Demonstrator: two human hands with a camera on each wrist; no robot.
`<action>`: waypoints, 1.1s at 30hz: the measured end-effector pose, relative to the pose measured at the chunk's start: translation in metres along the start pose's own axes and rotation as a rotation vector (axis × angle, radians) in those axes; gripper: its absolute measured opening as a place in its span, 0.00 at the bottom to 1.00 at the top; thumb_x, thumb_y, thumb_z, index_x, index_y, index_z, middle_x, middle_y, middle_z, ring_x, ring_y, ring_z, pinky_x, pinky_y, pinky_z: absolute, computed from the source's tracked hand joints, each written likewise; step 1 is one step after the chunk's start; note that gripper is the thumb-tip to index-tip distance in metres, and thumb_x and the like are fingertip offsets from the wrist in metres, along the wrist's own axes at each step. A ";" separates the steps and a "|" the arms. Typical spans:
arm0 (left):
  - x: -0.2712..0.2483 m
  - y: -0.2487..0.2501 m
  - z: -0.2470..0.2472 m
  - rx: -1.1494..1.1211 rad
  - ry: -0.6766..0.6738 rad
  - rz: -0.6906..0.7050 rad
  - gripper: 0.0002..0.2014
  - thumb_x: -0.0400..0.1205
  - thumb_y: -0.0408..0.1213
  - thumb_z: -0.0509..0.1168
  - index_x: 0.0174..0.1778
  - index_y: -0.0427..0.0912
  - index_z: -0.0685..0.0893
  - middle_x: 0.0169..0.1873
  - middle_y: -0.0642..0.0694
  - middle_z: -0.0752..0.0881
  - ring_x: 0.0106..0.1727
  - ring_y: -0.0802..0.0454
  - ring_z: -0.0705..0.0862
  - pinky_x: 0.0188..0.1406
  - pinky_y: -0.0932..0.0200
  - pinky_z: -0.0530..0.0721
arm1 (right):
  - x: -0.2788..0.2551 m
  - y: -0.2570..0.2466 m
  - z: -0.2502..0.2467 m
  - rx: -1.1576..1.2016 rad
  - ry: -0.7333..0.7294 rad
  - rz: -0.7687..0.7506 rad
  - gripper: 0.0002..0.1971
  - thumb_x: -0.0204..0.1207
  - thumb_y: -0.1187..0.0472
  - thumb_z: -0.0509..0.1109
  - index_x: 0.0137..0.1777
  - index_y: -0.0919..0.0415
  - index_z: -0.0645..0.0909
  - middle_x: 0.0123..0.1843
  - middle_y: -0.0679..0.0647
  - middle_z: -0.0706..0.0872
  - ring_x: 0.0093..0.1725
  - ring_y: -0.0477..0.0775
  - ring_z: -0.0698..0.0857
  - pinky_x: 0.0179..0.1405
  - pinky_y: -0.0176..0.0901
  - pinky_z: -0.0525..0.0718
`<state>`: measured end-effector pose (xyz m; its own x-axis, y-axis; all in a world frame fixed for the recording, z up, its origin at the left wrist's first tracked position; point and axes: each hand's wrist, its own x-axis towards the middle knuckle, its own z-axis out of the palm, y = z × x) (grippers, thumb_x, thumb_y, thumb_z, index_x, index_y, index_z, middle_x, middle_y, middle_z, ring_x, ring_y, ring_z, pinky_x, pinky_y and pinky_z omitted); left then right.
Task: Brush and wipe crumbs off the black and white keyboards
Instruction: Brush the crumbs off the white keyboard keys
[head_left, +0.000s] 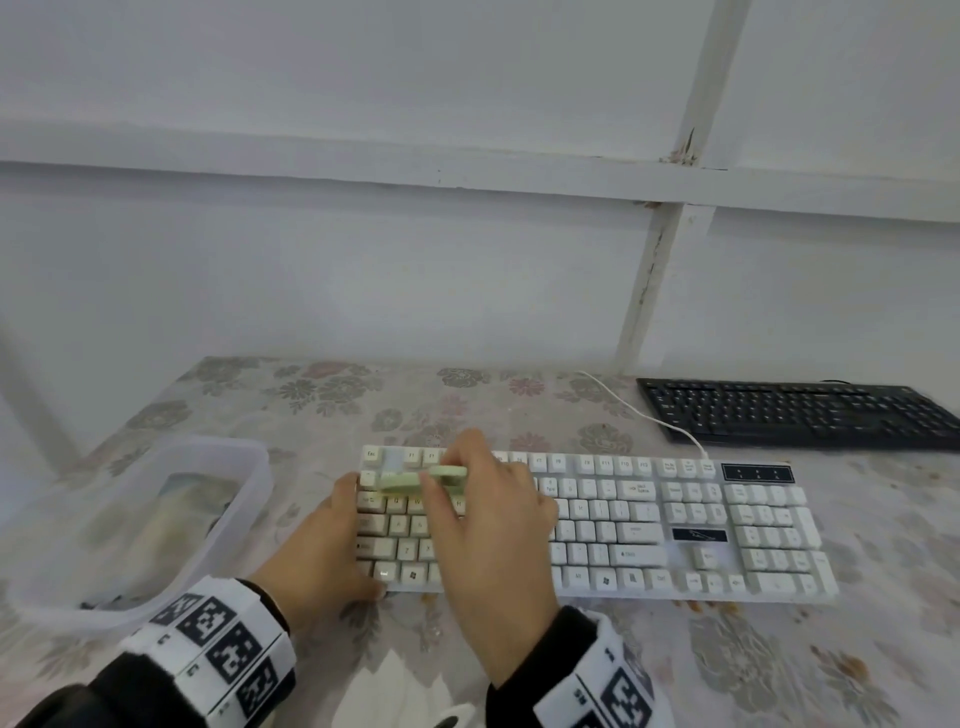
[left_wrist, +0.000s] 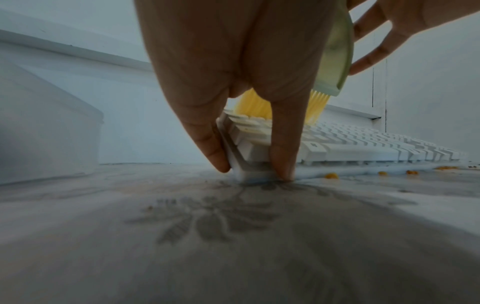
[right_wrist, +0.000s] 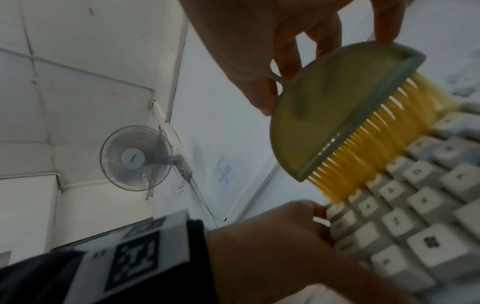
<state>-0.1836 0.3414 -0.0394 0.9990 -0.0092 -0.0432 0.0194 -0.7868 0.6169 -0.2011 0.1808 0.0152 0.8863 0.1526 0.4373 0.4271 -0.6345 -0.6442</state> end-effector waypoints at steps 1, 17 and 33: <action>0.000 -0.001 0.000 -0.007 -0.007 -0.004 0.43 0.64 0.38 0.78 0.69 0.49 0.58 0.54 0.58 0.78 0.50 0.63 0.80 0.39 0.76 0.78 | 0.000 0.002 -0.003 -0.023 0.045 -0.002 0.06 0.75 0.50 0.59 0.44 0.44 0.63 0.33 0.39 0.74 0.41 0.50 0.78 0.51 0.58 0.74; -0.001 0.000 0.000 0.012 0.016 0.022 0.42 0.64 0.37 0.77 0.69 0.49 0.59 0.55 0.55 0.76 0.51 0.62 0.78 0.37 0.77 0.77 | 0.003 0.000 -0.026 0.115 0.047 0.020 0.08 0.79 0.47 0.60 0.42 0.45 0.64 0.30 0.37 0.71 0.42 0.50 0.77 0.53 0.60 0.79; -0.003 0.003 -0.001 -0.029 -0.004 0.033 0.44 0.65 0.34 0.76 0.71 0.48 0.56 0.57 0.55 0.76 0.50 0.65 0.77 0.39 0.79 0.77 | -0.001 0.030 -0.047 0.207 0.021 0.144 0.09 0.79 0.52 0.67 0.42 0.43 0.69 0.41 0.45 0.84 0.45 0.49 0.82 0.52 0.52 0.81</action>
<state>-0.1861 0.3395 -0.0368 0.9990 -0.0379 -0.0256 -0.0128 -0.7679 0.6404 -0.1975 0.1259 0.0249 0.9376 0.0552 0.3434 0.3265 -0.4798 -0.8144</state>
